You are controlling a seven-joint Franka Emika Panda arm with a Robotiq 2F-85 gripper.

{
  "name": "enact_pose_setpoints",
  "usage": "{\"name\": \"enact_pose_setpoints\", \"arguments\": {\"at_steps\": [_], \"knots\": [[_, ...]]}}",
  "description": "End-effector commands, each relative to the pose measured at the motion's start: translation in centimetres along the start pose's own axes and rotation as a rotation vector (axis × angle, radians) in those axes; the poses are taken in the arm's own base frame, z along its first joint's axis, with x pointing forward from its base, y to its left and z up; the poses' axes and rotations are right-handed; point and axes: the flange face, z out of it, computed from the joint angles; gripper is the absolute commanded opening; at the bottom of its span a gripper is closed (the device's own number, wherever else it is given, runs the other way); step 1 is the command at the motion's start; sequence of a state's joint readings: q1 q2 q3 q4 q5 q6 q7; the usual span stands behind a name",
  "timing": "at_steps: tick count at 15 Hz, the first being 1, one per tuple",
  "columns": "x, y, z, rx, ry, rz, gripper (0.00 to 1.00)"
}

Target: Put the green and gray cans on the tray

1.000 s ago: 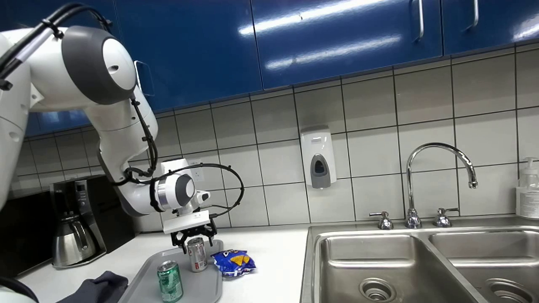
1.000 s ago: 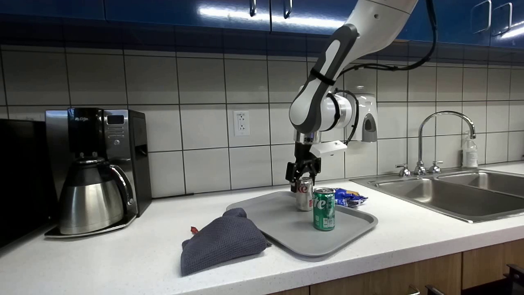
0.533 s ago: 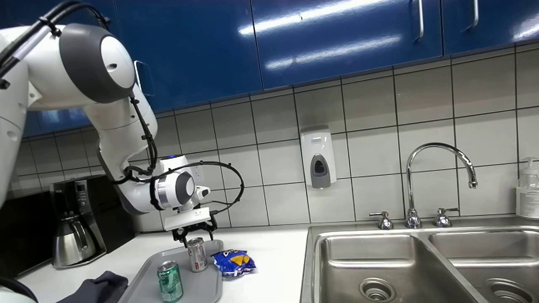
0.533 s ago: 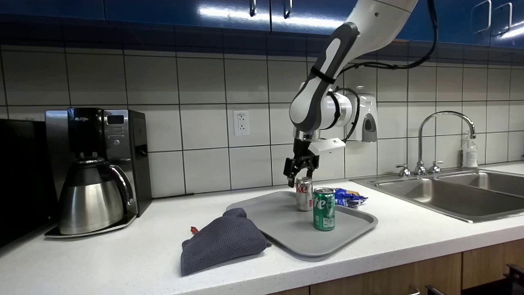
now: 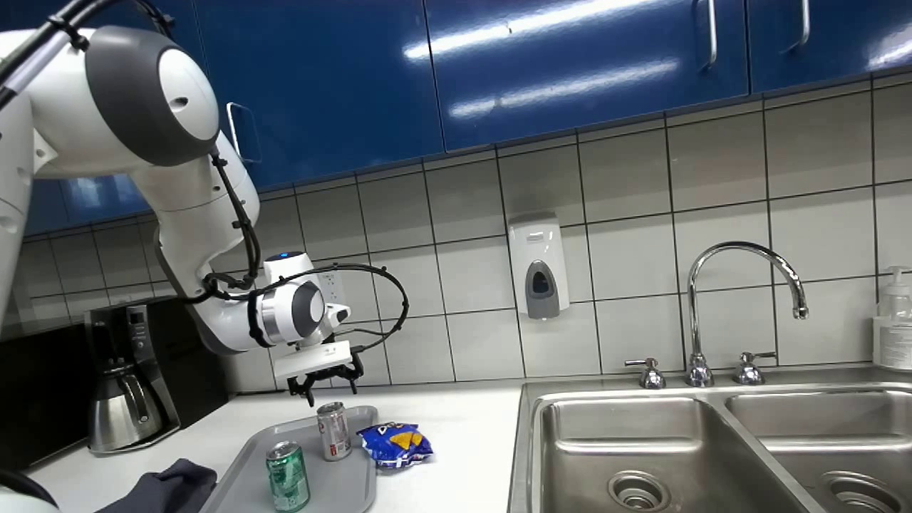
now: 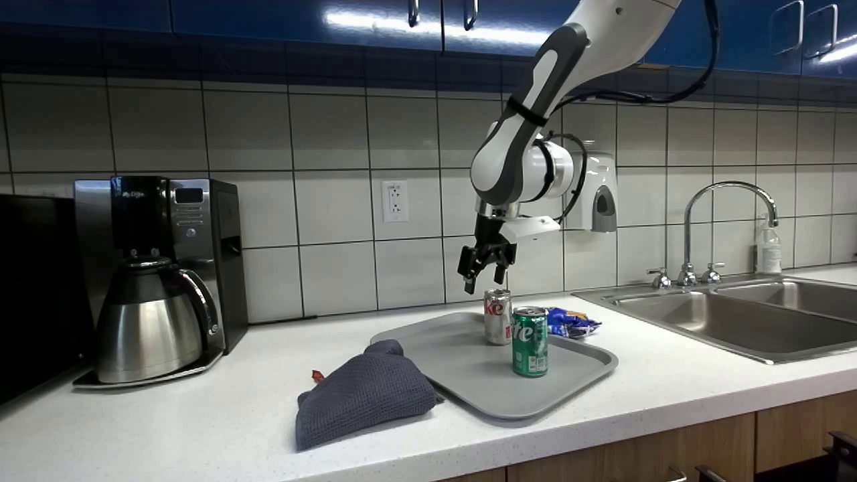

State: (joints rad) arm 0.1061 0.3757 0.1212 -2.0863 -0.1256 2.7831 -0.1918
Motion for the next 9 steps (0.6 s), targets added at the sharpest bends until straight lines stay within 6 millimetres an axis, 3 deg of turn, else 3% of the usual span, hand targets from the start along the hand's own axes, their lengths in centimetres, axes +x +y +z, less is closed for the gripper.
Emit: {"name": "enact_pose_setpoints", "arguments": {"at_steps": [1,9], "knots": [[0.0,-0.6,-2.5,-0.008,0.016,0.005,1.0],[-1.1,-2.9,-5.3,-0.019,0.02,-0.01,1.0]]}}
